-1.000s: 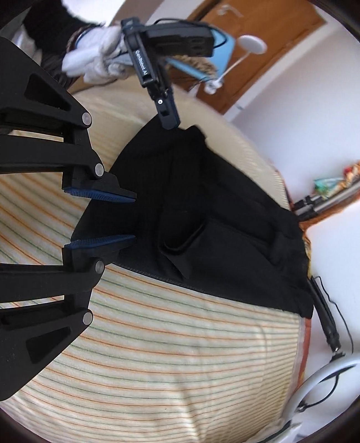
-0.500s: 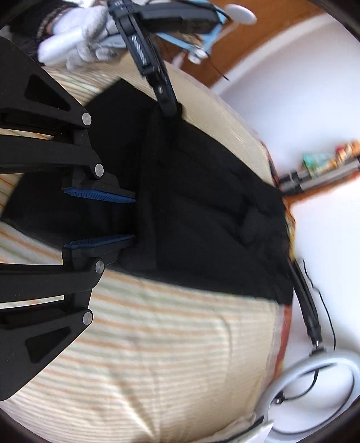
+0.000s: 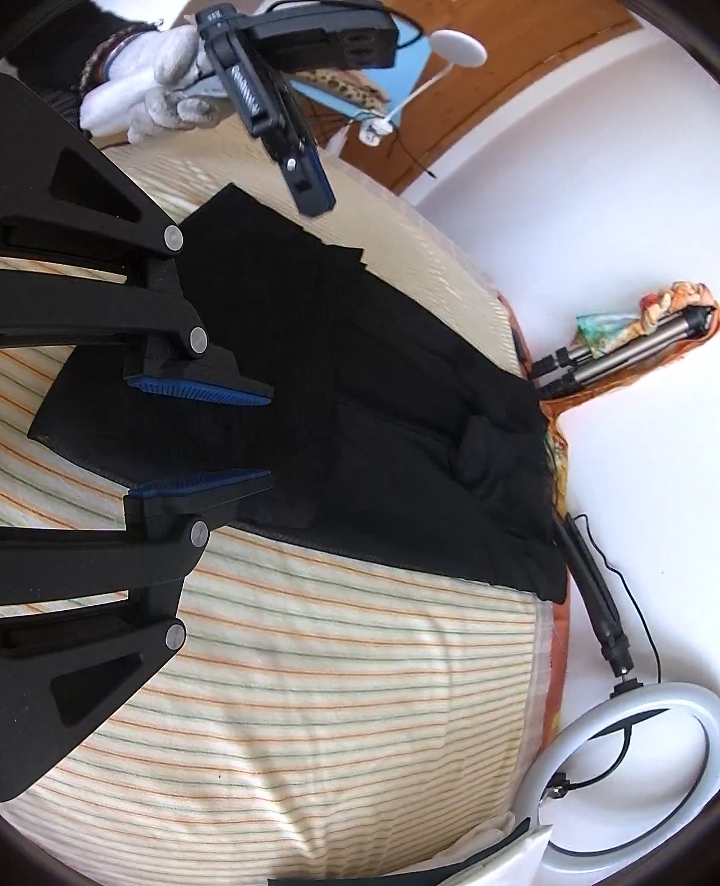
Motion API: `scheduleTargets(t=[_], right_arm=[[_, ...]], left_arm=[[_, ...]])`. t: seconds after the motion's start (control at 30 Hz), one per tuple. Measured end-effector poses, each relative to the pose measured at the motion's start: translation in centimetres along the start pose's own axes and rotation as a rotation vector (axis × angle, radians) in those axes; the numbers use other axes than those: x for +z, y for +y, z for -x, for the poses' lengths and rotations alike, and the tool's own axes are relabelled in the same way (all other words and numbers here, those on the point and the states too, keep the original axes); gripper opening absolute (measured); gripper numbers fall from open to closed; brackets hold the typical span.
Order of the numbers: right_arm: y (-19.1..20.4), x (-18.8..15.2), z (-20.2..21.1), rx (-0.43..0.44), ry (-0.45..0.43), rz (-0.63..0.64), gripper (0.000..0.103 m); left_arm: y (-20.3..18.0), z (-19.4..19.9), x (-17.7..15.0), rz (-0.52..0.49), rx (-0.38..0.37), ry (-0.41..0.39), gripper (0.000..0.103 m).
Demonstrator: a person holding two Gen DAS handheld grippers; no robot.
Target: Fold small clothes
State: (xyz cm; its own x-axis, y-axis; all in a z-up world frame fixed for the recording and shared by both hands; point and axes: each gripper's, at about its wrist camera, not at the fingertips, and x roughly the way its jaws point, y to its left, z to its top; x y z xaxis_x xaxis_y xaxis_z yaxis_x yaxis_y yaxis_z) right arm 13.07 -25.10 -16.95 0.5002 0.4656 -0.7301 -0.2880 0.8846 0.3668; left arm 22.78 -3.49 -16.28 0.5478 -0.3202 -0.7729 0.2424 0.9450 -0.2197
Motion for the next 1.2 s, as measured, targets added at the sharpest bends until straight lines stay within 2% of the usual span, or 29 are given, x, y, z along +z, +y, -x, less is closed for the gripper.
scheduleTargets(t=[0.07,0.17,0.2,0.27,0.33,0.43,0.63,0.83,0.87,0.9,0.97,1.1,1.2], right_arm=[[0.0,0.2,0.1,-0.01,0.003,0.0,0.022],[0.5,0.7,0.6,-0.057,0.002,0.048,0.024],[0.8,1.0,0.9,-0.085,-0.007,0.077,0.026],[1.1,1.5,1.4,-0.115,-0.021,0.107,0.04],[1.0,2.1,1.9,-0.128,-0.042,0.128,0.045],[0.1,3.9,2.5,-0.15,-0.074,0.152,0.046],[-4.4,8.5,0.7,-0.108,-0.041,0.068,0.046],[-9.7,13.9,-3.2,-0.069,-0.061,-0.068,0.046],[-10.5,14.9,-3.9,-0.06,-0.067,-0.088,0.046],[-11.4,15.9,-4.6,-0.058,-0.076,-0.11,0.046],[-12.4,17.2,-5.7,-0.061,-0.086,-0.132,0.046],[-14.4,19.4,-8.1,-0.056,-0.093,-0.177,0.046],[-15.5,20.3,-9.8,-0.045,-0.09,-0.202,0.046]], left_arm=[[0.1,-0.6,0.4,0.04,0.005,0.02,0.029],[-0.1,-0.1,2.3,0.054,0.014,-0.006,0.029],[-0.4,0.4,3.5,0.041,0.018,-0.027,0.029],[-0.5,0.8,5.1,0.029,0.018,-0.049,0.029],[-0.5,0.8,6.9,0.024,0.013,-0.055,0.029],[-0.2,0.0,8.9,-0.01,0.028,-0.059,0.029],[1.0,-3.2,11.6,-0.026,0.006,-0.041,0.029],[0.7,-8.0,15.8,-0.051,-0.048,-0.034,0.029],[0.4,-8.9,16.6,-0.058,-0.055,-0.033,0.03],[0.1,-9.9,17.4,-0.062,-0.061,-0.031,0.037],[-0.4,-11.7,18.8,-0.058,-0.08,-0.03,0.044],[-1.1,-15.5,20.7,-0.047,-0.115,0.001,0.044],[-1.7,-17.8,21.0,-0.056,-0.109,0.022,0.044]])
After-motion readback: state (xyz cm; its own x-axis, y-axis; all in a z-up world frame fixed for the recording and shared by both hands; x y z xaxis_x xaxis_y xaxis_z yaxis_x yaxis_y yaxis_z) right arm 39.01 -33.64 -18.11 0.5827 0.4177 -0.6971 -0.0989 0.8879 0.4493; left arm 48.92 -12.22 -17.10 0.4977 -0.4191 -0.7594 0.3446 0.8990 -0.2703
